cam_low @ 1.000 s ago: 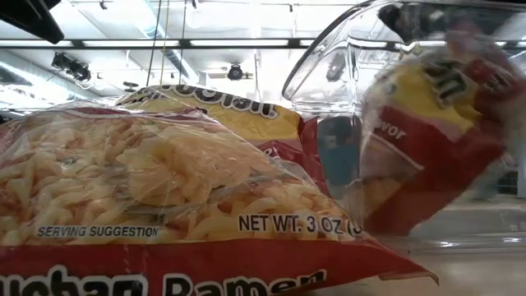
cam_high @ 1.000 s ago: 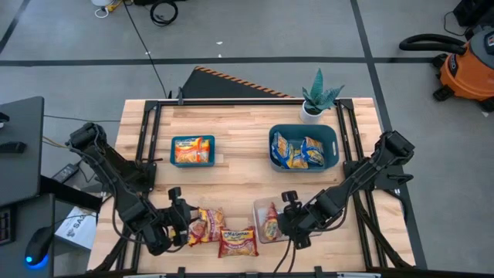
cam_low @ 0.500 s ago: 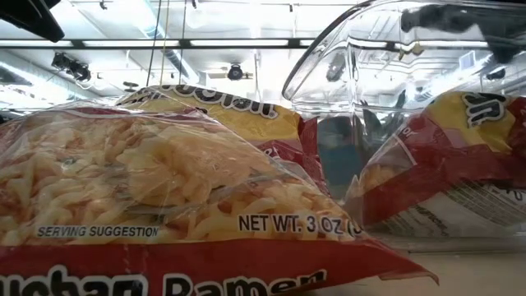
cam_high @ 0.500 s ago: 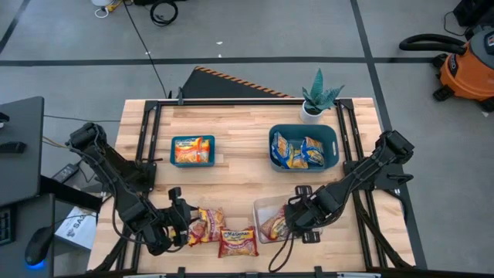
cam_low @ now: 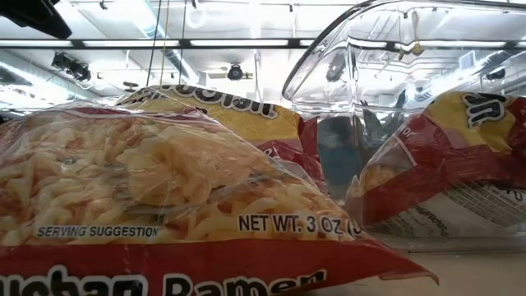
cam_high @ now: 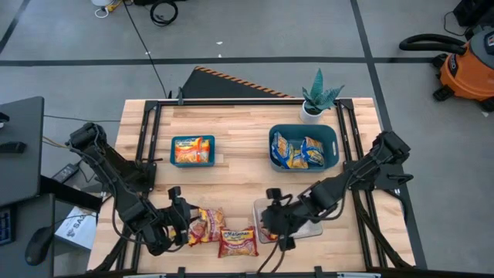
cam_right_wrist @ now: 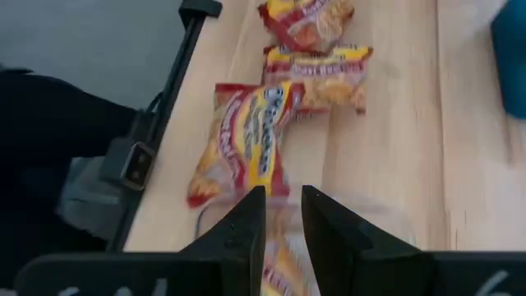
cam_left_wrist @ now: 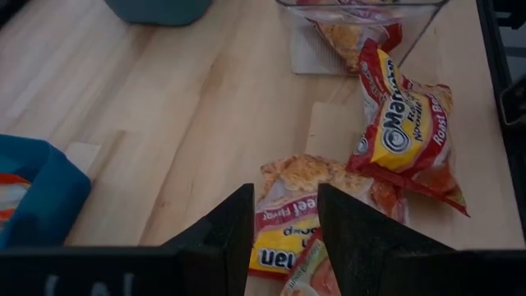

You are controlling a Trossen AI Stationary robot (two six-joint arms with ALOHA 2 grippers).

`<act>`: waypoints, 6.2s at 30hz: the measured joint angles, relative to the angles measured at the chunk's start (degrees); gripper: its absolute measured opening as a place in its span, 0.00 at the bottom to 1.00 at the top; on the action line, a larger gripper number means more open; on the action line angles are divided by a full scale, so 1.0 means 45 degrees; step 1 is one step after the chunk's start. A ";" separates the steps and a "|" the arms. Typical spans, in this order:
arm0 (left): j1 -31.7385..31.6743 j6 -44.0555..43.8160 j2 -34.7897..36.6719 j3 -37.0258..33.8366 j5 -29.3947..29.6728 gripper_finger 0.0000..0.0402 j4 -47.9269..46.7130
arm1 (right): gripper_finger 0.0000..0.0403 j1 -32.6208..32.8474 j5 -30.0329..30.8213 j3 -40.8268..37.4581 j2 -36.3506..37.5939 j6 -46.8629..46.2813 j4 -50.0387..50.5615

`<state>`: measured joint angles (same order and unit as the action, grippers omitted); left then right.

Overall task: Sort Maruchan noodles
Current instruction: Put the red noodle pack into the transparent bin

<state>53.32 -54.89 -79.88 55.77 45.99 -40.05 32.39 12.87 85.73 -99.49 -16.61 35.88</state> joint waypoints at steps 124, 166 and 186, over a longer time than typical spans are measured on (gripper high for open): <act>0.0376 0.0644 0.0238 0.0010 0.0487 0.35 0.1242 | 0.39 -0.2250 -0.4026 0.1656 -0.0620 0.2690 0.4761; -0.0831 0.1257 -0.1010 0.0013 -0.0441 0.35 0.0596 | 0.54 -0.1679 -0.1500 0.1792 -0.3128 0.4160 -0.3631; -0.0257 0.2006 -0.0991 -0.1861 -0.0707 0.35 0.2616 | 0.54 -0.1296 -0.1410 0.1803 -0.3908 0.3706 -0.3363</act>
<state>52.16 -45.87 -84.33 47.40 42.81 -28.28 26.56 6.52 93.84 -117.07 0.07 20.74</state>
